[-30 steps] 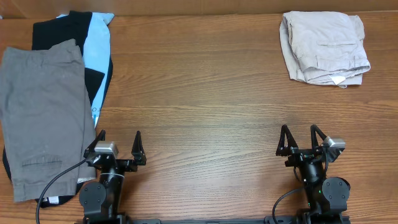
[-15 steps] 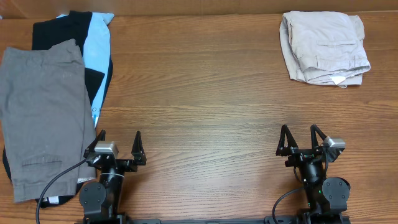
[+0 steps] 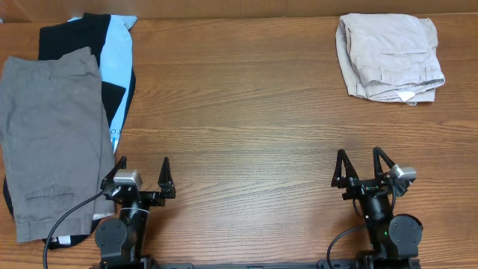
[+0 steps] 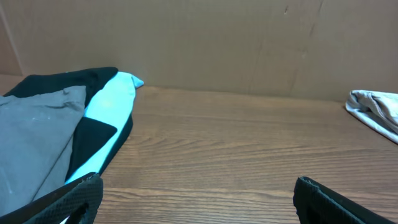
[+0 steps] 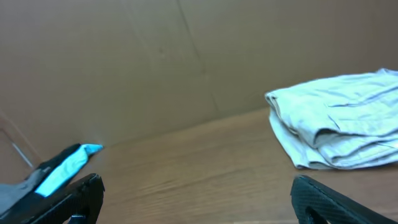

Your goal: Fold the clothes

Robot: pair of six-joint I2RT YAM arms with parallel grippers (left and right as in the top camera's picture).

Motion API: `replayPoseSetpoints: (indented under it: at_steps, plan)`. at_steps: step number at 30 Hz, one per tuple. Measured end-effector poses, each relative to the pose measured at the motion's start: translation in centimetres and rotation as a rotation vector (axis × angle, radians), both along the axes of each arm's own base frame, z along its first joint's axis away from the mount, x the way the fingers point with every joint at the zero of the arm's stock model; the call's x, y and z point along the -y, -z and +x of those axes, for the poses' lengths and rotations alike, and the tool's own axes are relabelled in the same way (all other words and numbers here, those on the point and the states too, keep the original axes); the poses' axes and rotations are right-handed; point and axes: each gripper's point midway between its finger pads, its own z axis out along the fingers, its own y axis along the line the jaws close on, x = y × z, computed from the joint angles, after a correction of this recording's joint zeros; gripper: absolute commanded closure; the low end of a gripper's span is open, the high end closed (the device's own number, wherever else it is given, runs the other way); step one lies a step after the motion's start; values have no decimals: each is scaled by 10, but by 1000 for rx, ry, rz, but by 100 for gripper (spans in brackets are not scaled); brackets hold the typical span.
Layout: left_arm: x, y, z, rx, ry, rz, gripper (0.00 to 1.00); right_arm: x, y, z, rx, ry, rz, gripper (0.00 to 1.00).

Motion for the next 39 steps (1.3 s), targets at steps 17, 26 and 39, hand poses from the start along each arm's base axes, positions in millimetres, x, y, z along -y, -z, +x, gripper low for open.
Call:
replayPoseSetpoints:
  at_steps: [17,26,39]
  plan:
    - [0,-76,7,-310,9,-20,0,-3,-23,6,-320,-22,-61,0]
    - [-5,-73,28,-750,36,17,0,-16,-38,45,-624,-108,-77,0]
    - [-66,8,98,-999,-84,92,0,-46,16,96,-834,-290,-44,7]
